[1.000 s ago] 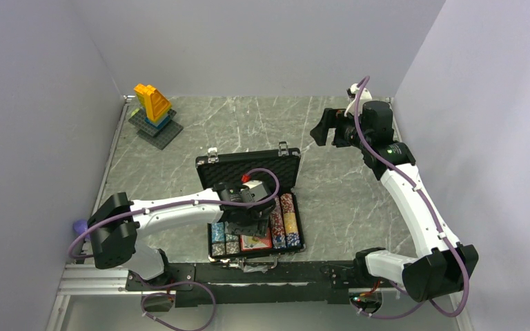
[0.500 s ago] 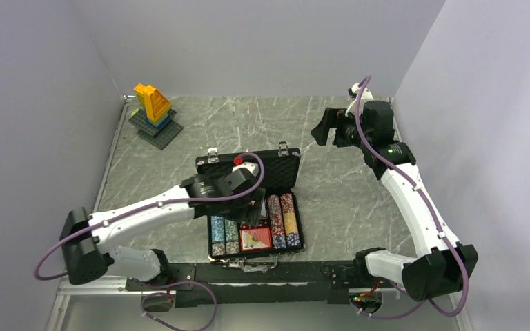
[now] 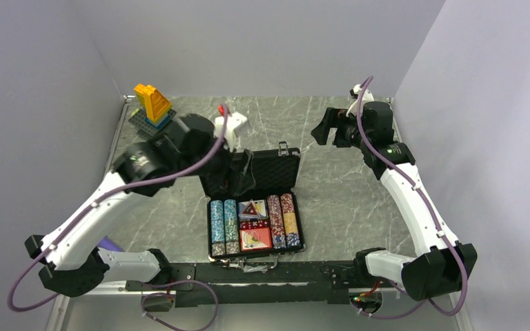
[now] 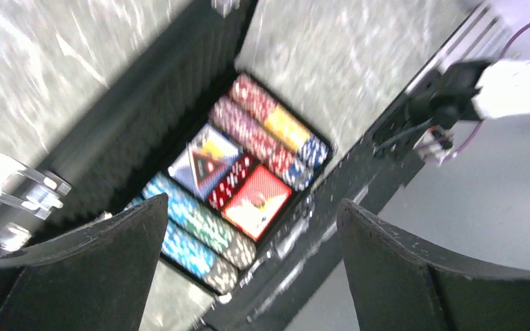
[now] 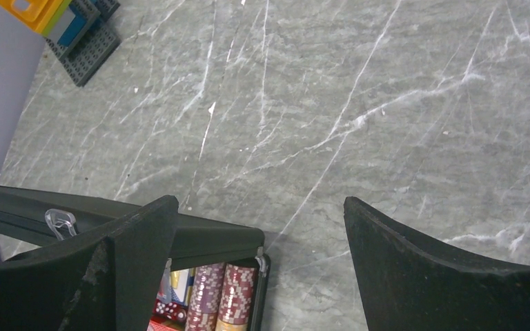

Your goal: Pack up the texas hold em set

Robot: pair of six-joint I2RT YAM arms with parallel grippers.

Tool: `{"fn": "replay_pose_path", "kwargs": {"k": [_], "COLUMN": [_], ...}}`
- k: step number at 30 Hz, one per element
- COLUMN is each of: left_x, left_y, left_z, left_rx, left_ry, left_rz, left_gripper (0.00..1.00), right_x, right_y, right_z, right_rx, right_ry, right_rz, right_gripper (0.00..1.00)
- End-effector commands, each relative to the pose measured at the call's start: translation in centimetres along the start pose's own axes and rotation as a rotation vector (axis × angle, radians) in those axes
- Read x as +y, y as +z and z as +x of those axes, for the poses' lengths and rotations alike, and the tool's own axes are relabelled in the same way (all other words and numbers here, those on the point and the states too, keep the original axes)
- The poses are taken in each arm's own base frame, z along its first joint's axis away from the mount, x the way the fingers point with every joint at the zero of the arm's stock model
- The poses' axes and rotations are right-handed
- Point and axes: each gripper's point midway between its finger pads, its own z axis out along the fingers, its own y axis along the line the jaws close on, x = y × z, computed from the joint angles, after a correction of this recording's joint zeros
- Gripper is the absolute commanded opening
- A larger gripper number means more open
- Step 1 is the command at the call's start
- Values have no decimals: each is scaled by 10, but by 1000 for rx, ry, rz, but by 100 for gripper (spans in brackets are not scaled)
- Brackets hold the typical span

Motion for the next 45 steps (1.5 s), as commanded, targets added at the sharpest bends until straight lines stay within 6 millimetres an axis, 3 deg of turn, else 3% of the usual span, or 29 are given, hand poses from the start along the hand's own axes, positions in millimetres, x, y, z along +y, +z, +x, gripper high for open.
{"fn": "replay_pose_path", "kwargs": {"k": [1,5,10,13,15,18,22,33,45], "left_x": [2,48,92,119,124,128,138,108,64], "left_y": [-35,-29,7,29,38,59,79,108,92], "left_z": [-50,-92,-119,-132,-142,-142,-123,-55,-24], "left_rx": [-127,-255,-295,-289,-308,-286,-223,-42,-28], "left_ry": [149,123,32,-49,-47,-57,-97,-43,25], "left_rz": [33,-99,-139,-200,-203,-186,-206,-124,80], "left_gripper": [96,95,94,91,90,87,83,79,77], "right_x": [3,7,17,13,7,1,0,-2,-4], "right_y": [-4,-6,-8,-10,-11,-16,-22,-32,-34], "right_z": [-8,-5,2,4,5,3,2,3,6], "right_rx": [-50,-52,-46,-60,-71,-92,-106,-115,-114], "right_ry": [20,44,77,90,94,99,100,76,75], "right_rz": [-12,-34,-94,-72,-39,2,12,34,40], "right_gripper": [94,94,94,94,94,94,94,94,94]}}
